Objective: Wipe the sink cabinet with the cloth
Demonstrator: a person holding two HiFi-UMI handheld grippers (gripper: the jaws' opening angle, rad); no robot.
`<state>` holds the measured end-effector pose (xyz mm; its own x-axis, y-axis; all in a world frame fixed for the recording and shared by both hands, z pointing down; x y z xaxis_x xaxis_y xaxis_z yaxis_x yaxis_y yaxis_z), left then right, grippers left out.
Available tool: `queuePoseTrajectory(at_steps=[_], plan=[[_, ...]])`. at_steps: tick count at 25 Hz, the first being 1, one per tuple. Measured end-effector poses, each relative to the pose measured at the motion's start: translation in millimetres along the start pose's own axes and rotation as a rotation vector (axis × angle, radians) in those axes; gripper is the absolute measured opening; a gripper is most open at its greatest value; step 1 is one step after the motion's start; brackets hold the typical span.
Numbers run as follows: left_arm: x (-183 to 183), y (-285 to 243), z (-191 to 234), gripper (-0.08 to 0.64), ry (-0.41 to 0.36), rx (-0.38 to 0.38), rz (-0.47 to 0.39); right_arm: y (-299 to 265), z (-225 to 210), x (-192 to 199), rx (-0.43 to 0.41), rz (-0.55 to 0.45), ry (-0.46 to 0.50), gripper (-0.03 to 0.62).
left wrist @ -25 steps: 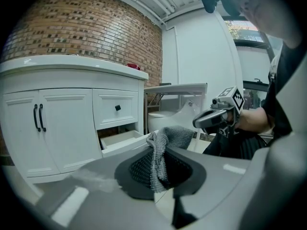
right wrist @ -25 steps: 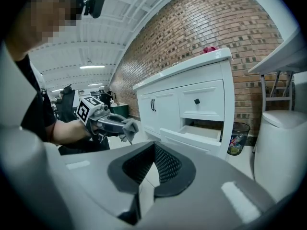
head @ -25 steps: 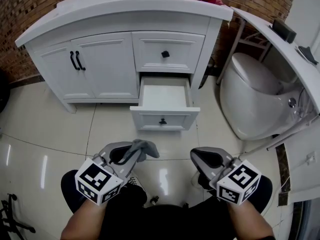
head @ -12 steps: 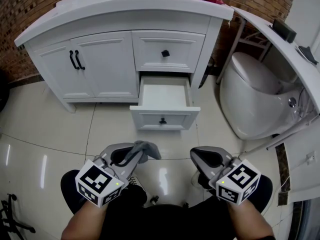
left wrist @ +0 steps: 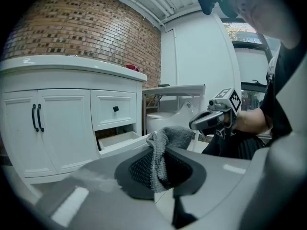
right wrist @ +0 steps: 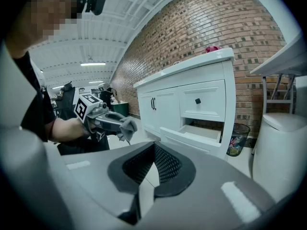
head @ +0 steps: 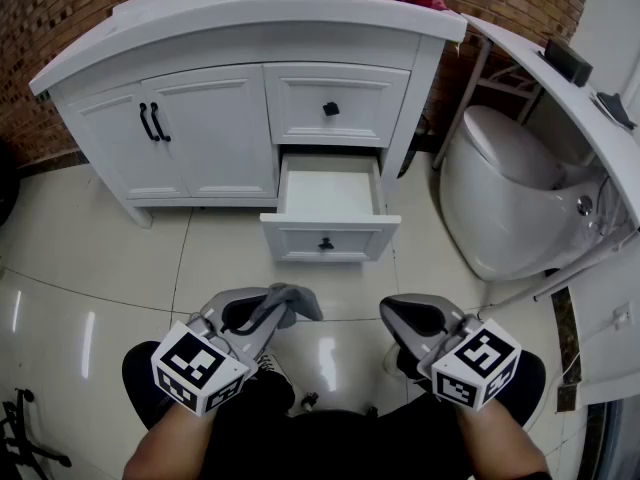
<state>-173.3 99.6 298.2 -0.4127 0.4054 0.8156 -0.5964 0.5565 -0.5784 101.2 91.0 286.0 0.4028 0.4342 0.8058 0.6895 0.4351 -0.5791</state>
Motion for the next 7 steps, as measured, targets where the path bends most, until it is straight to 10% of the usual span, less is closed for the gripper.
queuePoseTrajectory(at_steps=[7], plan=[[-0.5,-1.4,-1.3,0.035,-0.008,0.001,0.002,-0.3,-0.2,-0.4,-0.001,0.005,0.006,0.003]])
Point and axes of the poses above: the fingertips, and each gripper's own axes: y backward along the fingers, z to its left, x out of its underside, the point moved 10 cm from there along y, backward along the fingers, and after that the axes turned 14 degrees about z, right-handed, at the moved point
